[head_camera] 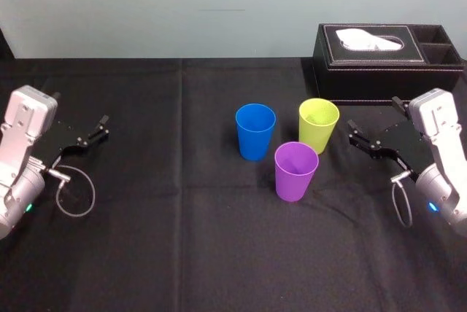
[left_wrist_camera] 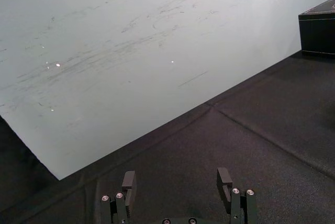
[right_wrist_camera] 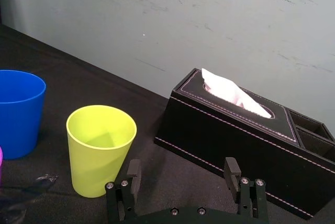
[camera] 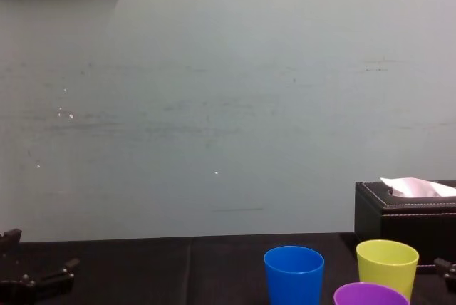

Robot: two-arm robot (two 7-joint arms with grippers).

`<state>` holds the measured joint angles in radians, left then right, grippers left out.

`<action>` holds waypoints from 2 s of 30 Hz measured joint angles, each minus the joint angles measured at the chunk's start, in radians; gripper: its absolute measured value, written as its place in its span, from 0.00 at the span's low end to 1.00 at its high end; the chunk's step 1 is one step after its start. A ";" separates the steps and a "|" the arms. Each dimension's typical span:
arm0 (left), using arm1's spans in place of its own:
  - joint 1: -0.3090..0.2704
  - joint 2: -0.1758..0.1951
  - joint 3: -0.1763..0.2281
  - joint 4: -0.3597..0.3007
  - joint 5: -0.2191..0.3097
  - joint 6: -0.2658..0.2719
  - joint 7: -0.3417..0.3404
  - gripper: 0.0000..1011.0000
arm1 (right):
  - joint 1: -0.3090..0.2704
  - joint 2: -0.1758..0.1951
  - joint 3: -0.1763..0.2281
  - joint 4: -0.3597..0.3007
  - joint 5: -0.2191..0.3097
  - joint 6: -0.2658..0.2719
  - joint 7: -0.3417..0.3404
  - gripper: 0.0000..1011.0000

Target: Stack the three plastic cups sequentially using one hand.

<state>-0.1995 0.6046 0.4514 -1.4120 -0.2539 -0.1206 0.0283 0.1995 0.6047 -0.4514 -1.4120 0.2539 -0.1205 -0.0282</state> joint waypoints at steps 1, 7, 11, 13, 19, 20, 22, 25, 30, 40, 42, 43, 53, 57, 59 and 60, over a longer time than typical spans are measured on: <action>0.000 0.000 0.000 0.000 0.000 0.000 0.000 1.00 | 0.000 0.000 0.000 0.000 0.000 0.000 0.000 0.99; 0.000 0.000 0.000 0.000 0.000 0.000 0.000 1.00 | 0.000 0.000 0.000 0.000 0.000 0.000 0.000 0.99; 0.000 0.000 0.000 0.000 0.000 0.000 0.000 1.00 | 0.000 0.000 0.000 0.000 0.000 0.000 0.000 0.99; 0.000 0.000 0.000 0.000 0.000 0.000 0.000 1.00 | 0.000 0.000 0.000 0.000 0.000 0.000 0.000 0.99; 0.000 0.000 0.000 0.000 0.000 0.000 0.000 1.00 | 0.000 0.000 0.000 0.000 0.000 0.000 0.000 0.99; 0.000 0.000 0.000 0.000 0.000 0.000 0.000 1.00 | 0.000 0.000 0.000 0.000 0.000 0.000 0.000 0.99; 0.000 0.000 0.000 0.000 0.000 0.000 0.000 1.00 | 0.000 0.000 0.000 0.000 0.000 0.000 0.000 0.99; 0.000 0.000 0.000 0.000 0.000 0.000 0.000 1.00 | 0.000 0.000 0.000 0.000 0.000 0.000 0.000 0.99; 0.000 0.000 0.000 0.000 0.000 0.000 0.000 1.00 | 0.000 0.000 0.000 0.000 0.000 0.000 0.000 0.99; 0.000 0.000 0.000 0.000 0.000 0.000 0.000 1.00 | 0.000 0.000 0.000 0.000 0.000 0.000 0.000 0.99; 0.000 0.000 0.000 0.000 0.000 0.000 0.000 1.00 | 0.000 0.000 0.000 0.000 0.000 0.000 0.000 0.99; 0.000 0.000 0.000 0.000 0.000 0.000 0.000 1.00 | 0.000 0.000 0.000 0.000 0.000 0.000 0.000 0.99; 0.000 0.000 0.000 0.000 0.000 0.000 0.000 1.00 | 0.000 0.000 0.000 0.000 0.000 0.000 0.000 0.99; 0.000 0.000 0.000 0.000 0.000 0.000 0.000 1.00 | 0.000 0.000 0.000 0.000 0.000 0.000 0.000 0.99; 0.000 0.000 0.000 0.000 0.000 0.000 0.000 1.00 | 0.000 0.000 0.000 0.000 0.000 0.000 0.000 0.99; 0.000 0.000 0.000 0.000 0.000 0.000 0.000 1.00 | 0.000 0.000 0.000 0.000 0.000 0.000 0.000 0.99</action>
<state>-0.1995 0.6047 0.4514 -1.4120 -0.2539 -0.1206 0.0283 0.1995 0.6046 -0.4514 -1.4120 0.2539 -0.1205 -0.0282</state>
